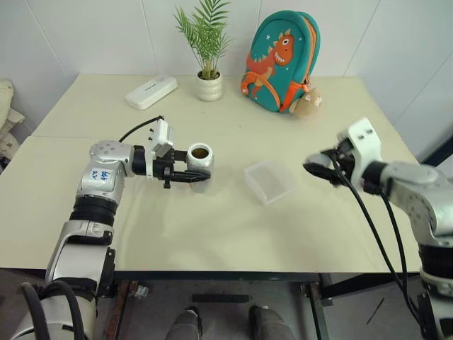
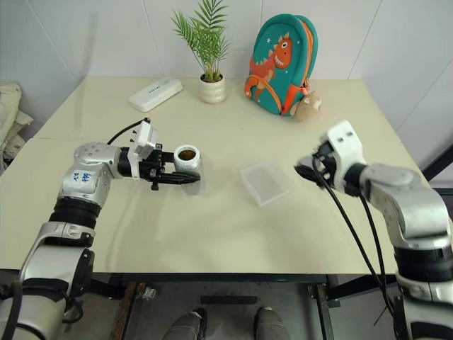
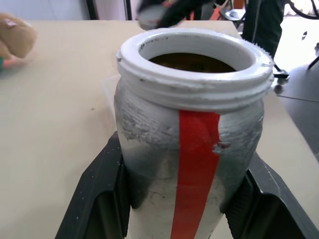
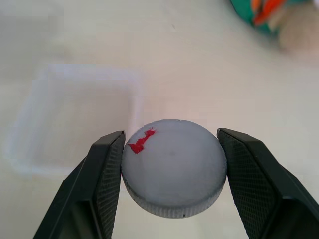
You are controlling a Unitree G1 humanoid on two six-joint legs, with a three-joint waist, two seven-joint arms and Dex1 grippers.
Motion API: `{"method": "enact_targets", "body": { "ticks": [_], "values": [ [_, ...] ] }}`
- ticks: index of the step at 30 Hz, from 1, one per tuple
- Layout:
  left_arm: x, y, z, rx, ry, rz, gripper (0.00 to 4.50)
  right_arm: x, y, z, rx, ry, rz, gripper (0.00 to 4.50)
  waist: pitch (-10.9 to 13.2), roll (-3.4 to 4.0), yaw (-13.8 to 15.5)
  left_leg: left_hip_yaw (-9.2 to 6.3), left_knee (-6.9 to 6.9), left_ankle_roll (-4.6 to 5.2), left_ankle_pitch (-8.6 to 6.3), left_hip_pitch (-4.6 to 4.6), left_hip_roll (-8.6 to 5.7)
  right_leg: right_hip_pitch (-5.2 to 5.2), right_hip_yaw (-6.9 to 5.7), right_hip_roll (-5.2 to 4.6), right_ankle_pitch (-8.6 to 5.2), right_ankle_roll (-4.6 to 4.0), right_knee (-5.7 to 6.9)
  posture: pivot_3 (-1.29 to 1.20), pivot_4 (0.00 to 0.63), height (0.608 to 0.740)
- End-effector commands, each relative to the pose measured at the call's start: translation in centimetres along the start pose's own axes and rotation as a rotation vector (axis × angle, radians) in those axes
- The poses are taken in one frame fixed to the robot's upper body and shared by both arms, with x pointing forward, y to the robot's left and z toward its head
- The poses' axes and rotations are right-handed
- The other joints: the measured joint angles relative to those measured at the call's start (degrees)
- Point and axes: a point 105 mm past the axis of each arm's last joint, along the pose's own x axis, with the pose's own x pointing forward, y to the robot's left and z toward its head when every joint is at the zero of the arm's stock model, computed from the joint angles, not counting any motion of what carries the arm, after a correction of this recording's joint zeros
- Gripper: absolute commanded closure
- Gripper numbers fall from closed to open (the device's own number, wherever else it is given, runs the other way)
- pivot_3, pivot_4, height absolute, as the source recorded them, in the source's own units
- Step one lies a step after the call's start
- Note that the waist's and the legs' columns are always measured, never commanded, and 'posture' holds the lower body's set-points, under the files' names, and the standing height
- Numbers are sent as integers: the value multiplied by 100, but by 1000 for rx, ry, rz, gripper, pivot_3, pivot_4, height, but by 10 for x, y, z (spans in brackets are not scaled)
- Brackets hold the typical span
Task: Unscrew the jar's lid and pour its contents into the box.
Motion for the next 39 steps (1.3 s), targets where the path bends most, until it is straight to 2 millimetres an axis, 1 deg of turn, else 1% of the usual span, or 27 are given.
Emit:
{"method": "enact_targets", "body": {
  "ticks": [1, 2, 4, 6, 7, 9, 11, 12, 15, 16, 17, 21, 25, 26, 27, 29, 33, 35, 36, 39],
  "values": [
    [-4, 9, 12, 53, -15, 32, 2563, -10, -9, -17, 39, -3, -90, 1590, 0, 0, -6, 1, 0, 0, 0, 1, 0, 0, 0, 0, 0, 1, 0, 0, 150, 740],
    [-2, 10, 12, 55, -17, 30, 2563, -8, -8, -31, 68, 18, -102, 1590, 0, 0, -3, 1, 1, 0, 0, 3, 0, 1, 1, 1, 0, 1, 1, 0, 150, 740],
    [2, 10, 12, 60, -22, 19, 2563, -6, -7, -50, 116, 41, -120, 1590, 0, 0, -5, 0, 2, 1, 1, 5, 1, 4, 0, 2, 0, 1, 2, 0, 150, 740],
    [6, 10, 13, 63, -27, 10, 2563, -3, -4, -61, 146, 48, -125, 1590, 0, 0, -3, 1, 5, 1, 1, 4, -1, 4, 2, 2, 2, 2, 3, 0, 150, 740],
    [8, 11, 13, 64, -29, 8, 2563, -1, -3, -64, 152, 49, -125, 1590, 0, 0, 0, 1, 8, 1, 1, 3, 0, 4, 2, 2, 2, 3, 3, 0, 150, 740],
    [10, 10, 13, 67, -33, 1, 2563, 1, -1, -65, 182, 32, -128, 1590, 0, 0, -8, 1, 11, 1, 1, 3, -2, 6, 3, 1, 4, 7, 3, 0, 150, 740],
    [12, 10, 13, 69, -36, -2, 2563, 2, 2, -65, 178, 27, -118, 1590, 0, 0, -7, 1, 12, 1, 1, 4, -1, 7, 3, 2, 4, 7, 4, 0, 150, 740],
    [12, 10, 13, 72, -37, -3, 2563, 2, 4, -65, 183, 26, -105, 1364, 0, 0, -4, 0, 12, 1, 1, 4, -1, 6, 2, 2, 4, 7, 6, 0, 150, 740],
    [13, 10, 14, 76, -39, -3, 2563, 0, 9, -59, 187, 8, -78, 625, 0, 0, 2, 0, 12, 1, 1, 4, -1, 7, 3, 2, 4, 7, 6, 0, 150, 740],
    [13, 10, 14, 81, -38, 1, 2563, -1, 9, -57, 180, 4, -75, 268, 0, 0, 2, 0, 12, 1, 1, 3, -1, 7, 2, 2, 4, 7, 5, 0, 150, 740],
    [13, 11, 14, 87, -37, 7, 2563, -2, 8, -55, 169, 1, -74, 30, 0, 0, 3, 0, 12, 1, 1, 3, -1, 7, 2, 2, 4, 7, 5, 0, 150, 740],
    [15, 15, 15, 115, -30, 23, 2563, -13, 5, -44, 110, -32, -54, 30, 0, 0, 13, 0, 12, 1, 1, 3, -1, 7, 2, 2, 4, 7, 5, 0, 150, 740],
    [21, 18, 18, 161, -29, 37, 2563, -26, 4, -29, 30, -105, -16, 30, 0, 0, 17, -1, 14, 1, 1, 4, -3, 13, 1, 1, 4, 11, 0, 0, 150, 740],
    [23, 21, 19, 181, -25, 53, 2563, -34, 10, -20, 16, -154, 41, 30, 0, 0, 18, -1, 14, 1, 1, 4, -3, 14, 1, 1, 4, 11, -1, 0, 150, 740],
    [27, 26, 21, 211, -22, 82, 2563, -46, 23, -6, 17, -230, 140, 30, 0, 0, 20, -1, 14, 1, 1, 3, -4, 14, 1, 1, 4, 12, -1, 0, 150, 740],
    [32, 32, 26, 252, -23, 121, 2563, -64, 41, 10, 29, -325, 279, 30, 1, -2, 23, -2, 13, 1, 1, 3, -4, 13, 1, 2, 3, 17, 0, 0, 150, 740],
    [46, 44, 35, 327, -16, 186, 2563, -77, 45, 19, 0, -370, 308, 30, 3, -5, 15, -3, 25, 1, 0, 2, -6, 21, 1, 1, 6, 30, -2, 0, 150, 740],
    [54, 50, 36, 394, 31, 228, 2563, -85, 50, 22, -16, -386, 349, 30, 3, -6, 18, -3, 29, 1, 0, 3, -6, 27, 1, 1, 6, 31, -11, 0, 150, 740],
    [59, 54, 36, 443, 79, 264, 2563, -88, 49, 21, -44, -373, 346, 30, 3, -6, 15, -3, 30, 1, 0, 3, -6, 28, 1, 1, 6, 31, -12, 0, 150, 740],
    [75, 66, 29, 665, 293, 336, 2563, -89, 42, 22, -78, -368, 302, 30, 4, -8, 22, -2, 35, 1, 0, 1, -8, 28, 3, 1, 8, 34, -14, 0, 150, 740]
  ]
}}
